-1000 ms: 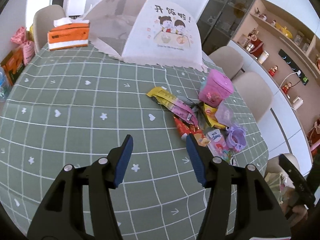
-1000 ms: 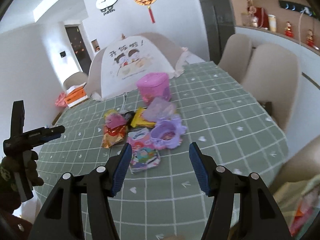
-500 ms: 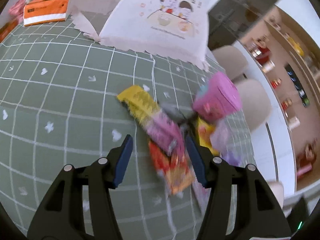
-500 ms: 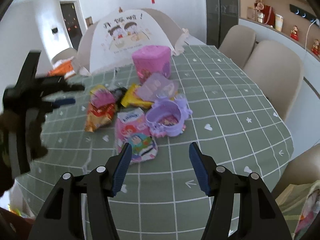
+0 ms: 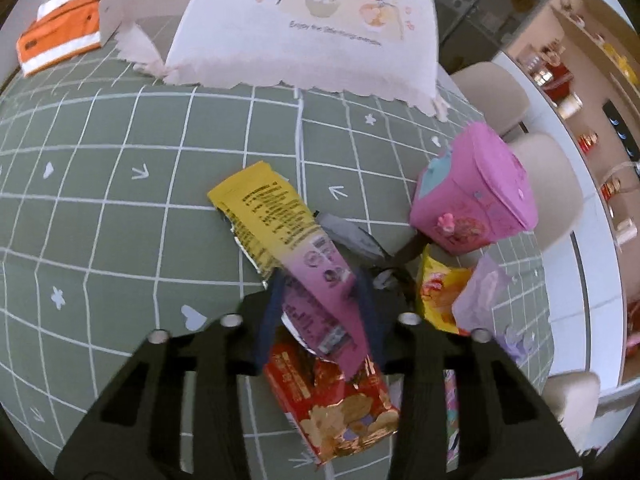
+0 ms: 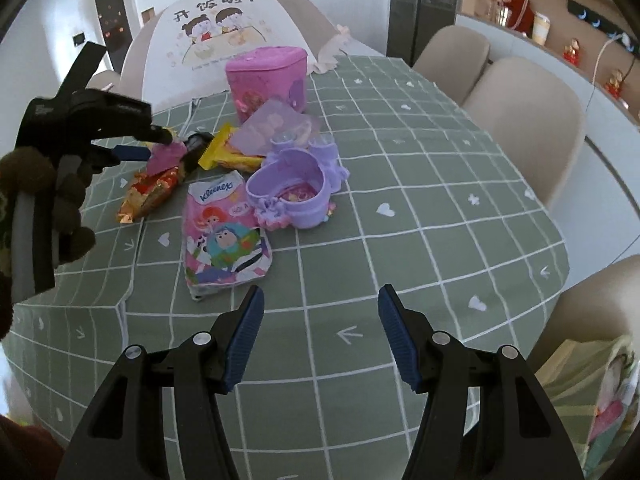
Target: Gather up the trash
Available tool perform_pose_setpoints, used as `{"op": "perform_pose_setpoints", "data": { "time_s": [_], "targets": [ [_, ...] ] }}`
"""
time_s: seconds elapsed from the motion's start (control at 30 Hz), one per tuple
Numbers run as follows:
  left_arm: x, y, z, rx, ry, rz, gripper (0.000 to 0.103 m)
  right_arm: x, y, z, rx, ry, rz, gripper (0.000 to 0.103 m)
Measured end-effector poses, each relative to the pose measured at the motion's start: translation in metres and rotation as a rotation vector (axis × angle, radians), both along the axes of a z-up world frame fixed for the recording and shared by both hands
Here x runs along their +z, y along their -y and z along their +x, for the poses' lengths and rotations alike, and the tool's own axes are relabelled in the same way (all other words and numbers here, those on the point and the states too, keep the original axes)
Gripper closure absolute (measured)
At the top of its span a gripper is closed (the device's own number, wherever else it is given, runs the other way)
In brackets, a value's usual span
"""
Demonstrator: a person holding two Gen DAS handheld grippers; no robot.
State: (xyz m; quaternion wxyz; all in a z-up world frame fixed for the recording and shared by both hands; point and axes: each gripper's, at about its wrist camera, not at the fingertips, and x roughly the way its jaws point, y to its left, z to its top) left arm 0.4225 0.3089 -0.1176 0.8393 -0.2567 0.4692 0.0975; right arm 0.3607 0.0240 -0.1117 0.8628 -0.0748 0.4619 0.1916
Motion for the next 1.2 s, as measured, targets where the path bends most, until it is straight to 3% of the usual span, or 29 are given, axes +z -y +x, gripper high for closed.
{"op": "perform_pose_setpoints", "data": {
  "time_s": [0.1,0.33,0.5,0.6,0.73,0.83,0.93,1.2],
  "targets": [
    [0.009,0.000,-0.007,-0.049,0.028,0.029,0.083,0.002,0.000,-0.001,0.010,-0.013,0.055,0.047],
    [0.035,-0.015,-0.063,-0.145,0.116,0.006,0.084,0.005,-0.015,-0.003,0.073,-0.029,0.154,0.047],
    [0.028,-0.033,-0.099,-0.169,0.057,-0.006,0.084,-0.005,-0.030,0.001,0.104,-0.115,0.276,0.047],
    [0.019,-0.035,-0.117,-0.183,0.023,0.011,0.084,-0.009,-0.046,0.006,0.130,-0.102,0.209,0.047],
    [0.008,-0.036,-0.133,-0.181,0.011,-0.031,0.081,-0.016,-0.059,0.017,0.147,-0.073,0.143,0.047],
    [0.003,-0.037,-0.139,-0.172,0.005,-0.059,0.071,-0.024,-0.058,0.029,0.120,-0.089,0.150,0.047],
    [0.004,-0.040,-0.142,-0.169,0.004,-0.063,0.067,-0.030,-0.059,0.040,0.089,-0.124,0.189,0.047],
    [0.007,-0.060,-0.140,-0.124,0.015,-0.080,0.064,-0.033,-0.084,0.049,0.100,-0.113,0.182,0.046]
  ]
}}
